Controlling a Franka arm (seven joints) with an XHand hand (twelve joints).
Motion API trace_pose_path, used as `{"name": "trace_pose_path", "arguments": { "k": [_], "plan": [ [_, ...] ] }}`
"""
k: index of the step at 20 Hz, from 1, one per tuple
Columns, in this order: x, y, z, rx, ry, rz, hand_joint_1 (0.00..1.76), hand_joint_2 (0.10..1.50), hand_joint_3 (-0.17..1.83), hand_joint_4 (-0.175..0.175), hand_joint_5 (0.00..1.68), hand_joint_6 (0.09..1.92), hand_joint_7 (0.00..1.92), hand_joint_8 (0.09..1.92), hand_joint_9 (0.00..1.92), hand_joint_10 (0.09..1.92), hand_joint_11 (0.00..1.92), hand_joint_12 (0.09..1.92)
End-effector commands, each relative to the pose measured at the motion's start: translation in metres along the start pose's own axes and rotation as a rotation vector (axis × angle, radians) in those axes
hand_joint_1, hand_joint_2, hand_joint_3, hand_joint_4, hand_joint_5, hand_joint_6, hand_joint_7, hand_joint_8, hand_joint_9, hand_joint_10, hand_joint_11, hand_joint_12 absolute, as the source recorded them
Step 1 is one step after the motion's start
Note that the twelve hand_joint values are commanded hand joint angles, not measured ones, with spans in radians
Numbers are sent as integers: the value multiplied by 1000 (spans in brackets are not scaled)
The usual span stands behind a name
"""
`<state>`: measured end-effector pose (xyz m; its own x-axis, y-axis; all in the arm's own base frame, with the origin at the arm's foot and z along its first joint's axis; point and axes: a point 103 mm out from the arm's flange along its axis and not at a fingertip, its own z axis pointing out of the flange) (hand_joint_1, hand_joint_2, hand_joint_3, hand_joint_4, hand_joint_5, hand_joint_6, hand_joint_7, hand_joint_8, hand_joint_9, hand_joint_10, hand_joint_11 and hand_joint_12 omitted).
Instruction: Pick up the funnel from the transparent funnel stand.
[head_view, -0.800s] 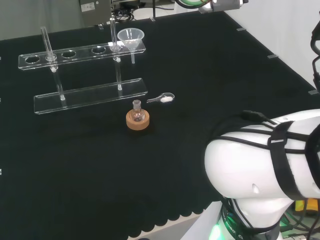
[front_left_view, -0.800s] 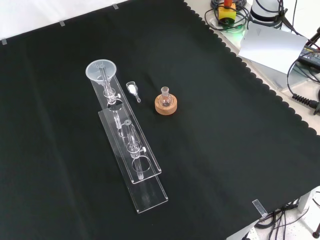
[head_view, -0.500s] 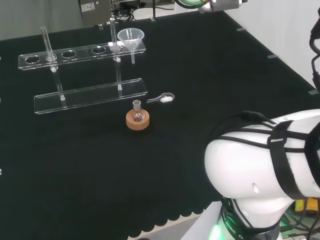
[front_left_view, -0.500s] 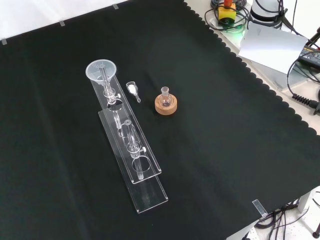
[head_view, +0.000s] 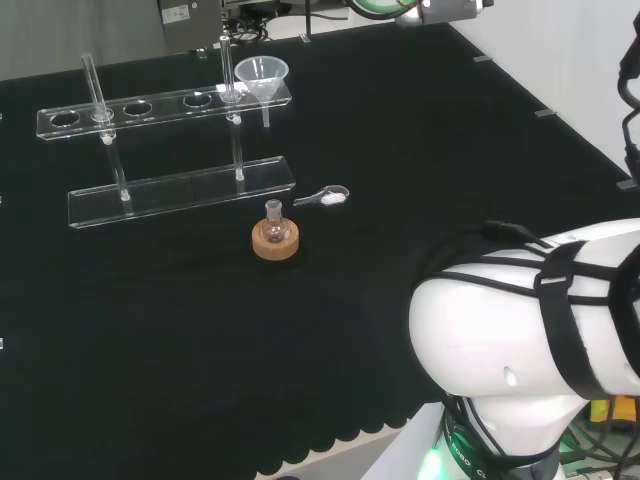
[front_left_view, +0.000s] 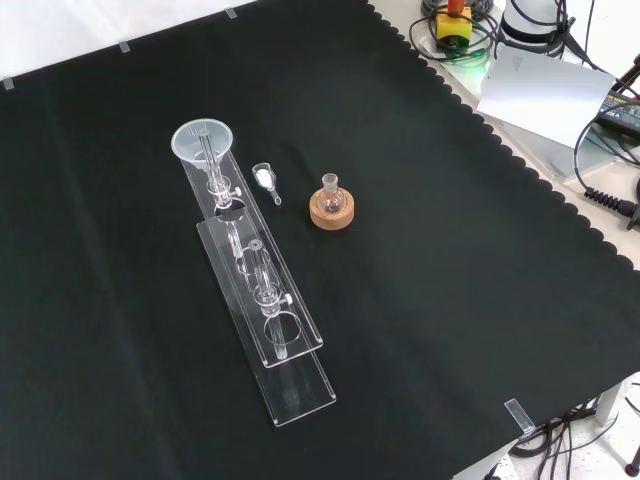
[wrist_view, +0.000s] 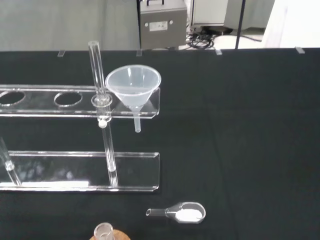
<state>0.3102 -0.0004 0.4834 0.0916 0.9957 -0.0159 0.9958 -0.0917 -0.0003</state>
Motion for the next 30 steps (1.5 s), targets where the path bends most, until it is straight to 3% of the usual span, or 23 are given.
{"name": "trace_pose_path", "arguments": {
  "k": [1,5,14,19,25,30],
  "plan": [
    [-6,23,20,44,-16,44,0,1199,412,7,239,87,40,553,210,636,12,1381],
    [-7,57,33,69,-21,34,0,1198,402,7,242,87,51,553,217,637,11,1384],
    [0,148,67,143,-38,-49,26,1141,345,-1,231,87,100,561,255,649,9,1411],
    [8,174,84,164,-79,-86,118,1076,301,-7,220,87,145,585,298,669,21,1424],
    [21,200,112,242,-88,-130,314,979,251,-14,201,87,181,623,343,685,69,1434],
    [36,219,125,297,-111,-174,378,930,229,-13,181,87,153,631,344,684,87,1434]
  ]
}}
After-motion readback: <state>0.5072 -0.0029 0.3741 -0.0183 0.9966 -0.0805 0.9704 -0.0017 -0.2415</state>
